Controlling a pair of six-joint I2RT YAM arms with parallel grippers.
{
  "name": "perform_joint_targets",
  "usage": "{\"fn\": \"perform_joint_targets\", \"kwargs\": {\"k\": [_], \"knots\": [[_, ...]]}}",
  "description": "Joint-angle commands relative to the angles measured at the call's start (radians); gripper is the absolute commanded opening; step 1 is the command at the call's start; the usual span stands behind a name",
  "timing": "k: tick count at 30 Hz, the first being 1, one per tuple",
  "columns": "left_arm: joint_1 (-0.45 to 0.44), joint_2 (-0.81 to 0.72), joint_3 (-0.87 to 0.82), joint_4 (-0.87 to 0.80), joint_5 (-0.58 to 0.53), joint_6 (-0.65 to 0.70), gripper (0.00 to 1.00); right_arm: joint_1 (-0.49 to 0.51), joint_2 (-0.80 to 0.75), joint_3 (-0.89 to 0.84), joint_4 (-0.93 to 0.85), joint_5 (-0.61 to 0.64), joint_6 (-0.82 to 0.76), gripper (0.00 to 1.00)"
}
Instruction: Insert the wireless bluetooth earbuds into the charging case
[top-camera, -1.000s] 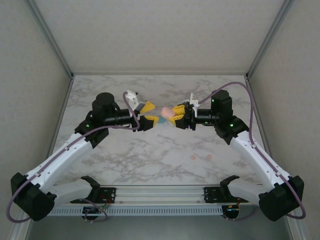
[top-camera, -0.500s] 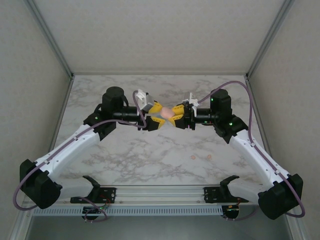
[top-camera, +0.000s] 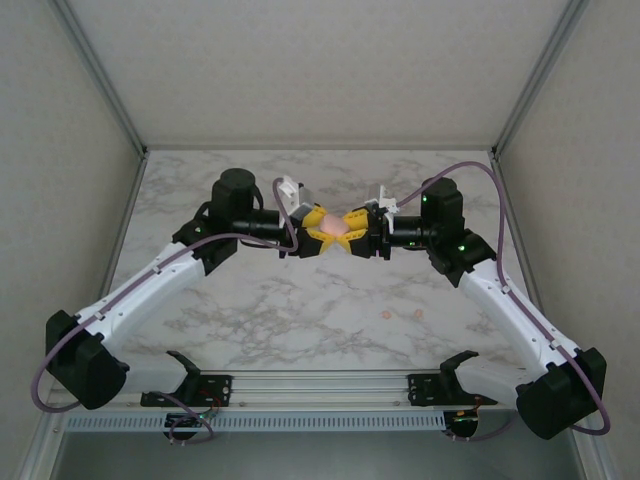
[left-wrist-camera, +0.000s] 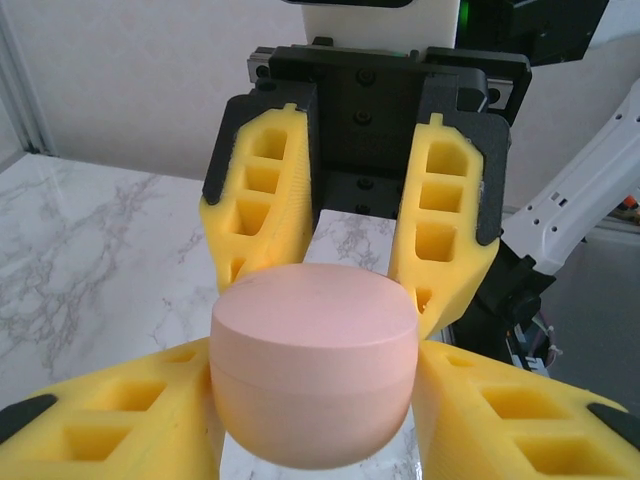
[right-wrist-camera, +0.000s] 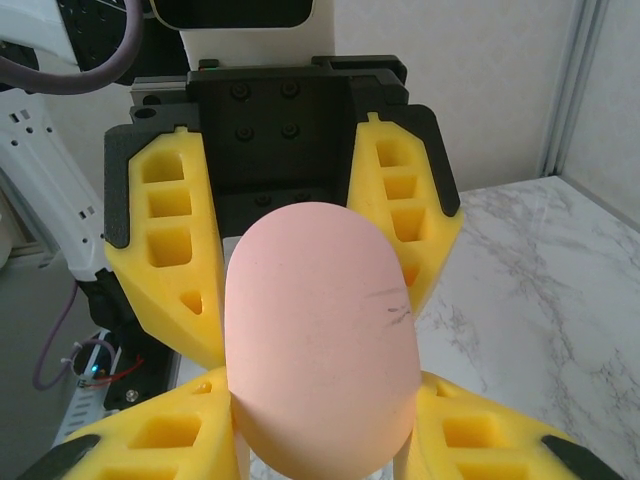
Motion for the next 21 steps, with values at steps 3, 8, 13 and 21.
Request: {"fn": "perform_joint_targets", "kwargs": {"k": [3, 8, 13, 21], "knots": [[-0.018, 0.016, 0.050, -0.071, 0.056, 0.033, 0.43, 0.011, 0.002, 0.023, 0.026, -0.009, -0.003, 0.27], [-0.020, 0.021, 0.058, -0.069, 0.060, 0.032, 0.31, 0.012, 0.005, 0.028, -0.005, 0.000, -0.022, 0.28], [-0.020, 0.024, 0.062, -0.070, 0.058, 0.019, 0.23, 0.012, 0.000, 0.033, -0.039, 0.035, -0.030, 0.34], [-0.021, 0.017, 0.050, -0.065, 0.086, 0.008, 0.36, 0.012, 0.007, 0.044, -0.068, 0.036, -0.048, 0.28]]}}
